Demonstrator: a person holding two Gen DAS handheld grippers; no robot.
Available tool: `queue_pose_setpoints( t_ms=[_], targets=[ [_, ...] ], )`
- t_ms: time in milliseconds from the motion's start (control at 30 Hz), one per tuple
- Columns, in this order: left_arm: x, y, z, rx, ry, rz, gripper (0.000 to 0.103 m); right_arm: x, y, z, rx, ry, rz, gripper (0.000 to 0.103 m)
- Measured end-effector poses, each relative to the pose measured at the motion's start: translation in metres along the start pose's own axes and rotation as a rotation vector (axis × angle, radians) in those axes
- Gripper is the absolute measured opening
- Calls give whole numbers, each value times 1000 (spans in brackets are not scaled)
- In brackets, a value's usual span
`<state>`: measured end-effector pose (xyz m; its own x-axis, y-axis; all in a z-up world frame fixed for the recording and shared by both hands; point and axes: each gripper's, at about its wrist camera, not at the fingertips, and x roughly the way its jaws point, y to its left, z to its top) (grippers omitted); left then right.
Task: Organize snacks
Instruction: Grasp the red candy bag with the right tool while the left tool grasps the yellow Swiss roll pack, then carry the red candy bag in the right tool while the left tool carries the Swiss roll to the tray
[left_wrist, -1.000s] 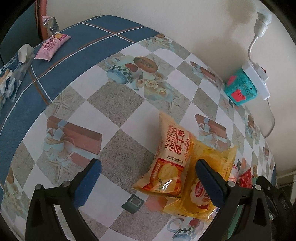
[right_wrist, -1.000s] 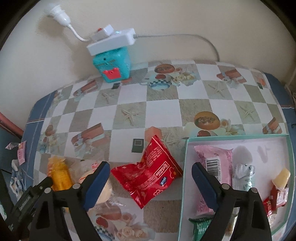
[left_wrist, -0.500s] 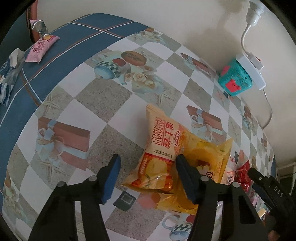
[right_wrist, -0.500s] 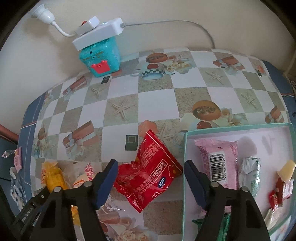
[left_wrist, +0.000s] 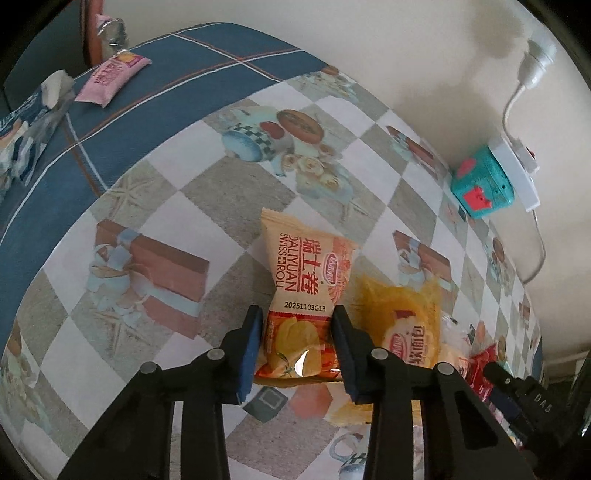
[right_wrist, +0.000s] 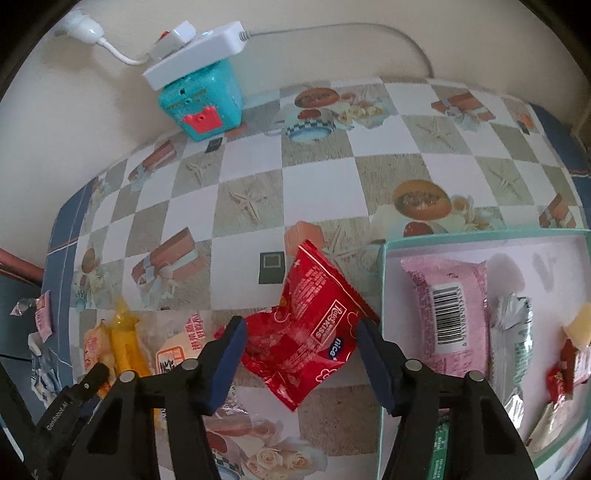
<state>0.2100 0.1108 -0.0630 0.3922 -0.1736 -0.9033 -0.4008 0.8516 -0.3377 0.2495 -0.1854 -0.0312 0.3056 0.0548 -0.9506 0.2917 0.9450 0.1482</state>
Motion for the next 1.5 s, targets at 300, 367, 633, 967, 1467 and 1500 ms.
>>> queue_pose_setpoints(
  t_ms=[300, 367, 633, 967, 1467, 1500],
  targets=[
    [0, 2, 0, -2, -3, 9, 39, 12, -4, -1, 26, 16, 6, 56],
    [1, 2, 1, -2, -3, 9, 39, 13, -3, -1, 24, 14, 6, 55],
    [0, -1, 1, 6, -2, 3, 35, 9, -4, -7, 6, -12, 25, 49],
    [-16, 6, -1, -3, -29, 12, 31, -18, -4, -28, 11, -74, 85, 48],
    [-68, -32, -28, 78, -106, -26, 31, -81, -22, -66, 86, -198, 105, 48],
    [-70, -36, -30, 87, -108, -28, 31, -84, -26, -68, 99, -203, 106, 48]
  ],
)
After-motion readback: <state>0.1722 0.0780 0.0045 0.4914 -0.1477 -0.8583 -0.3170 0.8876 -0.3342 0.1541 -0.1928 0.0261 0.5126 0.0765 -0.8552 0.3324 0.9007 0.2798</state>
